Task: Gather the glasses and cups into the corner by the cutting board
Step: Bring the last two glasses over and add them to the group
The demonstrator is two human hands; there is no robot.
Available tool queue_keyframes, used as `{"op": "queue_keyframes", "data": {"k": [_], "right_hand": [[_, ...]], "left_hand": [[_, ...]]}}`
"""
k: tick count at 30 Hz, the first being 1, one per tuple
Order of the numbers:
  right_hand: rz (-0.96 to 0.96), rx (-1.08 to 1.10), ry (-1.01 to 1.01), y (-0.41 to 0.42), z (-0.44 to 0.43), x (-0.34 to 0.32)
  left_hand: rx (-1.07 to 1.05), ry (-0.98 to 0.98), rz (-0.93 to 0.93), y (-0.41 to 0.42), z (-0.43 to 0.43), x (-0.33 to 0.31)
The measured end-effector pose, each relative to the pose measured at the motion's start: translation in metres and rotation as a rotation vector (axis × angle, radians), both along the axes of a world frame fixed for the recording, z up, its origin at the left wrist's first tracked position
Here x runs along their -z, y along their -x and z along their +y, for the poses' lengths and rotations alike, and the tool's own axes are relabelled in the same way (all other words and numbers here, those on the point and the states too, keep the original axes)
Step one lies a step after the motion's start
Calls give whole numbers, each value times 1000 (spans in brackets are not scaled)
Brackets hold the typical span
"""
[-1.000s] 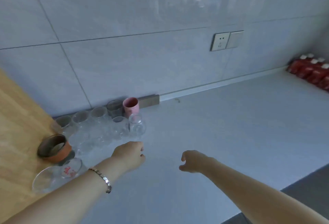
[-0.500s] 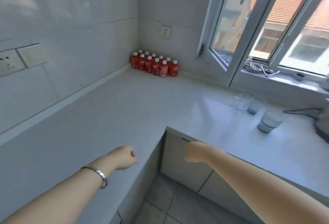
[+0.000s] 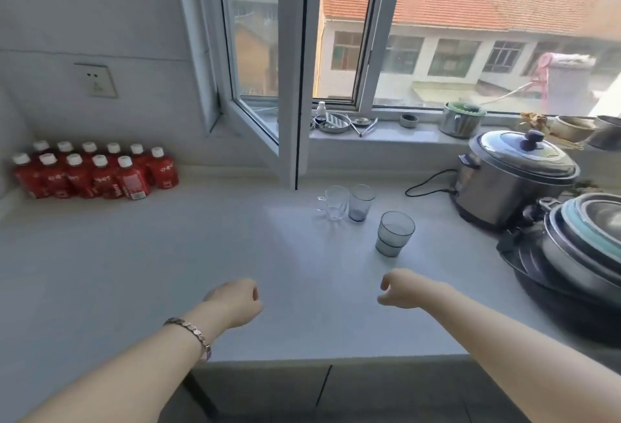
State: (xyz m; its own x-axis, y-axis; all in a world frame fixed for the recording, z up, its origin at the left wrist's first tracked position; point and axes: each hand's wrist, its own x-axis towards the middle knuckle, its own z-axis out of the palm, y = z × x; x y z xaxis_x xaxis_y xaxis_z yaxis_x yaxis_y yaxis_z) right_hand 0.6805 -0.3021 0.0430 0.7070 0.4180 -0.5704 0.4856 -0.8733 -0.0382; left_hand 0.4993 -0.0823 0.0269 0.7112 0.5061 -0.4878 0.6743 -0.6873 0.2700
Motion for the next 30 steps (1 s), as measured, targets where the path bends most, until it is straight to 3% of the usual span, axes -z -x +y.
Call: {"op": "queue_keyframes", "data": {"k": [6, 13, 19, 26, 30], "right_hand": [[-73, 254, -132, -83, -2, 11], [-180, 263, -237, -166, 23, 43], [52, 203, -277, -217, 26, 66], [138, 38, -410, -254, 11, 75], [211, 26, -453, -272, 13, 73]], "left_hand": [[132, 18, 29, -107, 18, 17], [177, 64, 86, -180, 9, 44], [64, 71, 102, -235, -1, 50], [-21, -33, -125, -351, 22, 51], [24, -31, -25, -394, 43, 69]]}}
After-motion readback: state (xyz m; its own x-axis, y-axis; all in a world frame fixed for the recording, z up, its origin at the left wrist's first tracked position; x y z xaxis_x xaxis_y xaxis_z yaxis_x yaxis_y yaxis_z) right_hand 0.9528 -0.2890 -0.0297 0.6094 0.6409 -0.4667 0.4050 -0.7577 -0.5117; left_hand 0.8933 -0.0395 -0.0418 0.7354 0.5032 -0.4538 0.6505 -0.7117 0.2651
